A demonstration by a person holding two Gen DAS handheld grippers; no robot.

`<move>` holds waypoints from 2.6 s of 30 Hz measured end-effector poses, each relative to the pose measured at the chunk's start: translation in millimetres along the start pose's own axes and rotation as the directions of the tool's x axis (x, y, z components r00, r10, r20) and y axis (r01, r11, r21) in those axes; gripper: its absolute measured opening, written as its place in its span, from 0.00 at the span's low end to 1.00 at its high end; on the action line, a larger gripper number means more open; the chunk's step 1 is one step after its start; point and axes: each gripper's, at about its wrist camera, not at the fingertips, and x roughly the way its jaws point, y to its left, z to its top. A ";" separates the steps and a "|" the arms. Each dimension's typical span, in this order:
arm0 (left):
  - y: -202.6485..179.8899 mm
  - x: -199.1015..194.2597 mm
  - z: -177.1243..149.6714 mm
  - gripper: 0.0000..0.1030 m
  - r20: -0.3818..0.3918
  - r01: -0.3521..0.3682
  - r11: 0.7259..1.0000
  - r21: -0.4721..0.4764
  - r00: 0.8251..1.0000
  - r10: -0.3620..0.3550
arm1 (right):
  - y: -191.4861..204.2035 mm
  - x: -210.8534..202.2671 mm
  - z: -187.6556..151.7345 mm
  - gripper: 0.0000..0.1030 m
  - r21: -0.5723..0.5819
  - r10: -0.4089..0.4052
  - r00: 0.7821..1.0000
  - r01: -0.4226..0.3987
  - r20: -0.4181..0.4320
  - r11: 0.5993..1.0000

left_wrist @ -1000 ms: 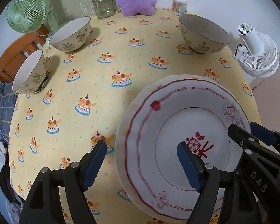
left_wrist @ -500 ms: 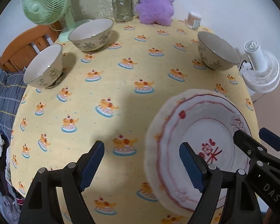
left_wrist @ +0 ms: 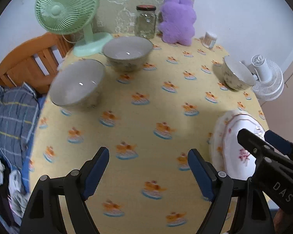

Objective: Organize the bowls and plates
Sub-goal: 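Open both grippers and pull them back from the plate stack, then move both grippers to the large grey bowl and grasp its rim, then carry the grey bowl with both grippers toward the plate stack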

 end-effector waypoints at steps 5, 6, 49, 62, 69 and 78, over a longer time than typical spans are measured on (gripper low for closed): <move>38.3 -9.5 9.3 0.82 0.052 -0.011 1.000 0.024 0.999 0.010 | 45.4 -3.1 5.3 0.71 0.002 -0.011 0.998 0.011 0.058 1.000; 46.9 -10.9 11.4 0.82 0.057 -0.010 1.000 0.021 0.998 0.008 | 53.5 -3.5 6.9 0.71 0.001 -0.015 0.998 0.015 0.065 1.000; 180.6 98.9 90.4 0.28 0.001 -0.049 0.997 0.058 0.999 0.049 | 229.2 134.8 83.5 0.14 -0.043 0.018 0.998 -0.021 -0.064 0.999; 173.7 91.6 85.6 0.28 -0.035 -0.060 0.997 0.039 0.998 0.061 | 220.4 127.2 80.3 0.14 -0.025 0.027 0.995 -0.030 -0.098 0.999; 154.1 81.9 67.3 0.28 -0.053 -0.063 0.997 0.049 0.996 0.066 | 205.3 114.1 66.1 0.14 -0.037 0.019 0.992 -0.024 -0.123 0.999; 116.4 68.1 43.3 0.28 -0.072 -0.047 0.997 0.055 0.996 0.050 | 165.0 92.6 38.7 0.13 -0.012 0.013 0.990 -0.014 -0.143 1.000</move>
